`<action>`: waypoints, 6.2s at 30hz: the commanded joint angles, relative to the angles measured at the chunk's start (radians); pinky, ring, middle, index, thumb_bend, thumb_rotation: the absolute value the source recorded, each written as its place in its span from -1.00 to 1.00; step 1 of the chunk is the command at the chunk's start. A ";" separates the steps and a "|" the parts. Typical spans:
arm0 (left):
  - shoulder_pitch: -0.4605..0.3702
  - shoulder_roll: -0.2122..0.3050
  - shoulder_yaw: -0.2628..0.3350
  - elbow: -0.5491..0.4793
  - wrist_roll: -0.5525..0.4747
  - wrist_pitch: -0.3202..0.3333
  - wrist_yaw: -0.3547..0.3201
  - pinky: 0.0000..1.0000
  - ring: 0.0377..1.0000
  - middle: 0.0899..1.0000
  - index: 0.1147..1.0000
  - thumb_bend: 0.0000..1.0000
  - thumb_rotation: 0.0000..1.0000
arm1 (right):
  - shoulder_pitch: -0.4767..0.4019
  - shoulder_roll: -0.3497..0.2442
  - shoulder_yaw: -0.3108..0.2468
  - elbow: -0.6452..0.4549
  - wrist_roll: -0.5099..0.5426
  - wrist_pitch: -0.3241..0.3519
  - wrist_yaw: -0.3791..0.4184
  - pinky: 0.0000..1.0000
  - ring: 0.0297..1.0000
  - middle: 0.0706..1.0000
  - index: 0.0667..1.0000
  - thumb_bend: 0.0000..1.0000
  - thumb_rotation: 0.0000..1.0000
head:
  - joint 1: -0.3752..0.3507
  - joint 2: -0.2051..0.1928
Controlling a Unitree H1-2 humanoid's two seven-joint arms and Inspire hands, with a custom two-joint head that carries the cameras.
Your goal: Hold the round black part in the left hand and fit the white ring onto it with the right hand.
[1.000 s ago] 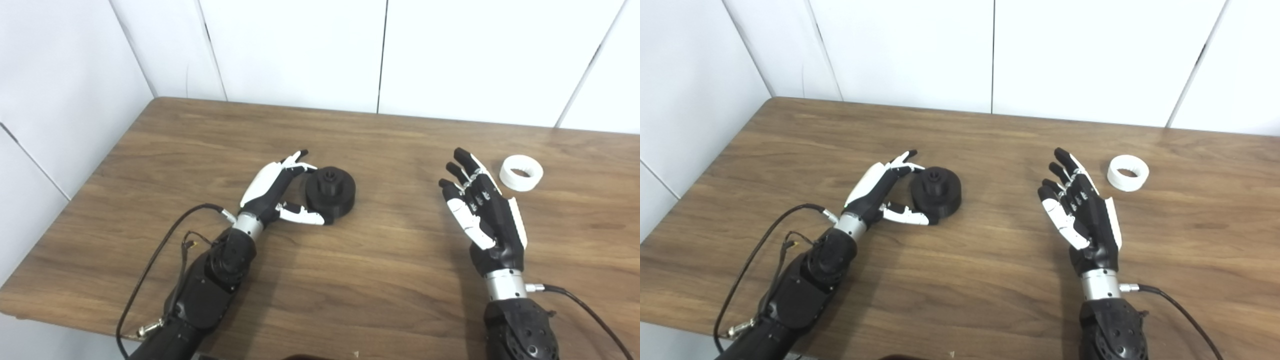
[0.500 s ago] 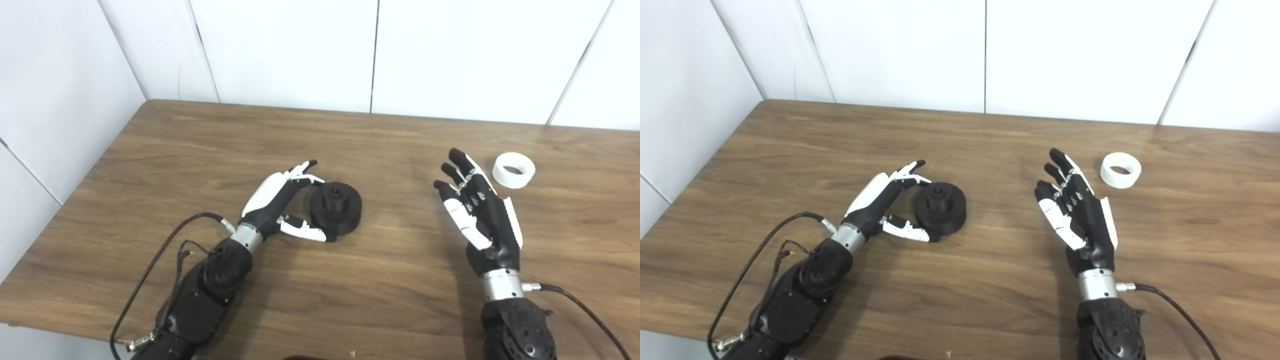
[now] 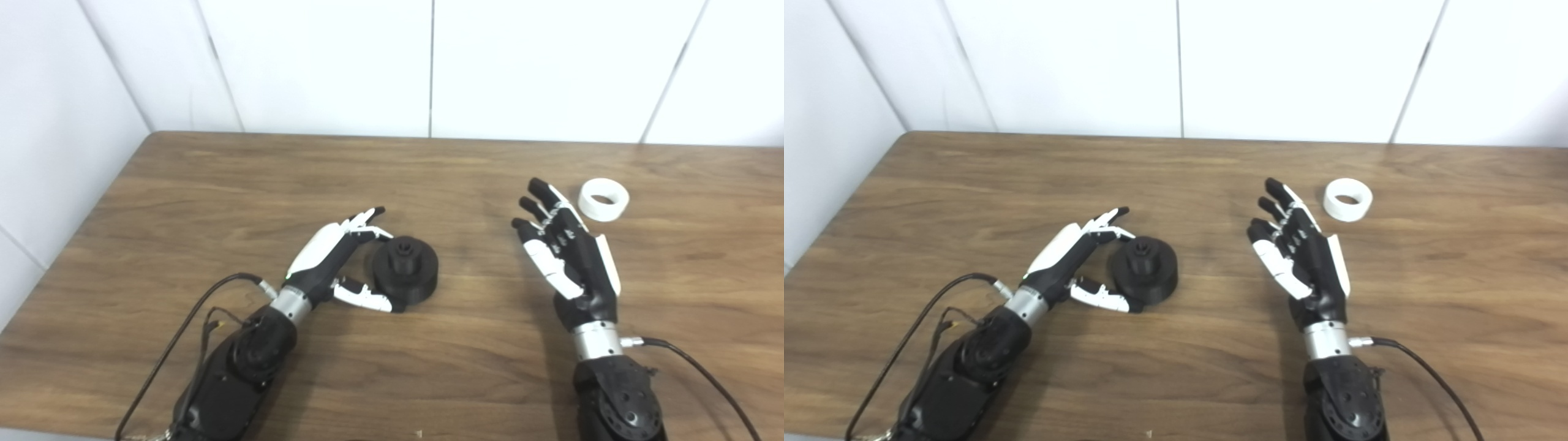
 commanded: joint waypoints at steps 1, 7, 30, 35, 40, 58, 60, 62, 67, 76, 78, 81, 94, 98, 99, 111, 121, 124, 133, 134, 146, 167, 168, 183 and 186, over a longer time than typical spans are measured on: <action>0.026 -0.023 -0.044 -0.004 -0.018 -0.013 -0.068 1.00 1.00 1.00 0.13 0.91 -0.26 | 0.036 0.008 0.003 0.010 -0.006 -0.007 -0.009 0.48 0.70 0.79 0.67 0.21 -0.12 | -0.014 0.003; 0.028 -0.010 -0.038 -0.018 -0.018 -0.004 -0.084 1.00 1.00 1.00 0.13 0.91 -0.25 | 0.040 0.012 0.009 -0.010 -0.029 0.001 -0.022 0.48 0.71 0.78 0.67 0.25 -0.03 | -0.114 0.012; 0.026 0.016 -0.005 -0.033 -0.043 -0.001 -0.127 1.00 1.00 1.00 0.17 0.83 -0.34 | 0.024 -0.121 -0.083 -0.143 -0.128 0.108 -0.073 0.58 0.66 0.69 0.64 0.31 -0.11 | -0.241 0.006; 0.023 0.020 -0.006 -0.035 -0.040 0.002 -0.135 1.00 1.00 1.00 0.18 0.83 -0.33 | 0.005 -0.210 -0.106 -0.161 -0.179 0.130 -0.062 0.51 0.62 0.66 0.63 0.29 -0.12 | -0.238 0.002; 0.019 0.020 -0.002 -0.029 -0.042 0.001 -0.134 1.00 1.00 1.00 0.18 0.83 -0.33 | -0.020 -0.283 -0.129 -0.173 -0.231 0.158 -0.070 0.48 0.61 0.65 0.59 0.26 -0.28 | -0.240 0.000; 0.009 0.017 0.005 -0.005 -0.049 -0.013 -0.134 1.00 1.00 1.00 0.17 0.85 -0.32 | -0.166 -0.401 -0.158 -0.115 -0.360 0.289 -0.069 0.66 0.74 0.72 0.60 0.29 -0.25 | -0.239 -0.010; 0.008 0.016 0.004 -0.007 -0.044 -0.013 -0.132 1.00 1.00 1.00 0.17 0.85 -0.32 | -0.191 -0.417 -0.143 -0.095 -0.376 0.314 -0.057 0.71 0.78 0.74 0.60 0.32 -0.23 | -0.234 -0.013; 0.008 0.016 0.005 -0.009 -0.040 -0.010 -0.130 1.00 1.00 1.00 0.17 0.85 -0.32 | -0.208 -0.427 -0.133 -0.083 -0.387 0.337 -0.048 0.74 0.82 0.77 0.60 0.36 -0.24 | -0.231 -0.014; 0.008 0.013 0.009 -0.008 -0.041 -0.012 -0.125 1.00 1.00 1.00 0.17 0.85 -0.33 | -0.251 -0.461 -0.086 -0.059 -0.417 0.401 0.002 0.77 0.89 0.85 0.65 0.41 -0.15 | -0.223 -0.015; 0.011 0.014 0.011 -0.010 -0.043 -0.013 -0.129 1.00 1.00 1.00 0.17 0.85 -0.32 | -0.318 -0.490 -0.004 0.000 -0.458 0.485 0.091 0.67 0.92 0.97 0.75 0.56 0.08 | -0.211 -0.013; 0.013 0.014 0.012 -0.010 -0.043 -0.019 -0.126 1.00 1.00 1.00 0.17 0.85 -0.32 | -0.331 -0.490 0.013 0.015 -0.465 0.507 0.107 0.66 0.94 0.99 0.77 0.65 0.16 | -0.209 -0.013; 0.015 0.014 0.012 -0.014 -0.042 -0.017 -0.126 1.00 1.00 1.00 0.17 0.85 -0.33 | -0.345 -0.481 0.025 0.037 -0.463 0.522 0.119 0.63 0.97 1.00 0.78 0.82 0.18 | -0.206 -0.011; 0.027 0.010 0.014 -0.012 -0.047 -0.024 -0.123 1.00 1.00 1.00 0.16 0.86 -0.31 | -0.379 -0.472 0.076 0.110 -0.475 0.524 0.135 0.60 1.00 1.00 0.84 1.00 0.31 | -0.197 -0.010; 0.027 0.012 0.016 -0.011 -0.048 -0.025 -0.123 1.00 1.00 1.00 0.16 0.87 -0.32 | -0.387 -0.472 0.087 0.125 -0.487 0.525 0.137 0.57 1.00 1.00 0.90 1.00 0.31 | -0.194 -0.010; 0.027 0.012 0.017 -0.011 -0.049 -0.025 -0.124 1.00 1.00 1.00 0.16 0.87 -0.32 | -0.388 -0.471 0.087 0.126 -0.487 0.527 0.137 0.58 1.00 1.00 0.91 1.00 0.30 | -0.194 -0.010; 0.026 0.016 0.024 -0.003 -0.052 -0.034 -0.120 1.00 1.00 1.00 0.15 0.86 -0.34 | -0.395 -0.468 0.094 0.151 -0.496 0.524 0.131 0.56 1.00 1.00 1.00 1.00 0.24 | -0.185 -0.015; 0.030 0.021 0.032 -0.012 -0.056 -0.029 -0.127 1.00 1.00 1.00 0.15 0.84 -0.35 | -0.427 -0.464 0.135 0.209 -0.552 0.519 0.098 0.56 0.95 1.00 0.88 1.00 0.04 | -0.177 -0.018; 0.033 0.021 0.035 -0.017 -0.056 -0.027 -0.126 1.00 1.00 1.00 0.15 0.84 -0.35 | -0.436 -0.458 0.138 0.227 -0.556 0.512 0.087 0.58 0.95 1.00 0.81 0.93 -0.09 | -0.174 -0.018; 0.043 0.025 0.040 -0.031 -0.058 -0.025 -0.127 1.00 1.00 1.00 0.15 0.84 -0.34 | -0.466 -0.461 0.154 0.292 -0.583 0.471 0.050 0.58 0.93 1.00 0.71 0.85 -0.13 | -0.167 -0.016; 0.044 0.025 0.040 -0.033 -0.059 -0.024 -0.128 1.00 1.00 1.00 0.15 0.84 -0.34 | -0.469 -0.465 0.158 0.299 -0.589 0.465 0.048 0.60 0.94 1.00 0.70 0.85 -0.12 | -0.167 -0.016; 0.054 0.023 0.039 -0.039 -0.056 -0.022 -0.130 1.00 1.00 1.00 0.16 0.82 -0.32 | -0.493 -0.500 0.191 0.335 -0.619 0.440 0.065 0.80 0.97 1.00 0.66 0.86 -0.12 | -0.163 -0.011; 0.063 0.018 0.042 -0.050 -0.060 -0.014 -0.129 1.00 1.00 1.00 0.16 0.82 -0.34 | -0.527 -0.589 0.266 0.330 -0.733 0.405 0.108 0.86 0.98 1.00 0.61 0.81 -0.19 | -0.161 -0.008; 0.063 0.019 0.042 -0.051 -0.061 -0.012 -0.130 1.00 1.00 1.00 0.15 0.82 -0.34 | -0.528 -0.595 0.274 0.330 -0.743 0.402 0.111 0.87 0.98 1.00 0.61 0.81 -0.18 | -0.162 -0.008; 0.066 0.025 0.048 -0.055 -0.073 -0.015 -0.133 1.00 1.00 1.00 0.14 0.81 -0.34 | -0.521 -0.596 0.287 0.331 -0.789 0.396 0.123 0.90 0.99 0.96 0.54 0.78 -0.17 | -0.161 -0.005; 0.066 0.026 0.046 -0.057 -0.070 -0.012 -0.134 1.00 1.00 1.00 0.15 0.81 -0.33 | -0.514 -0.589 0.280 0.329 -0.792 0.399 0.110 0.88 0.97 0.93 0.47 0.74 -0.21 | -0.161 -0.004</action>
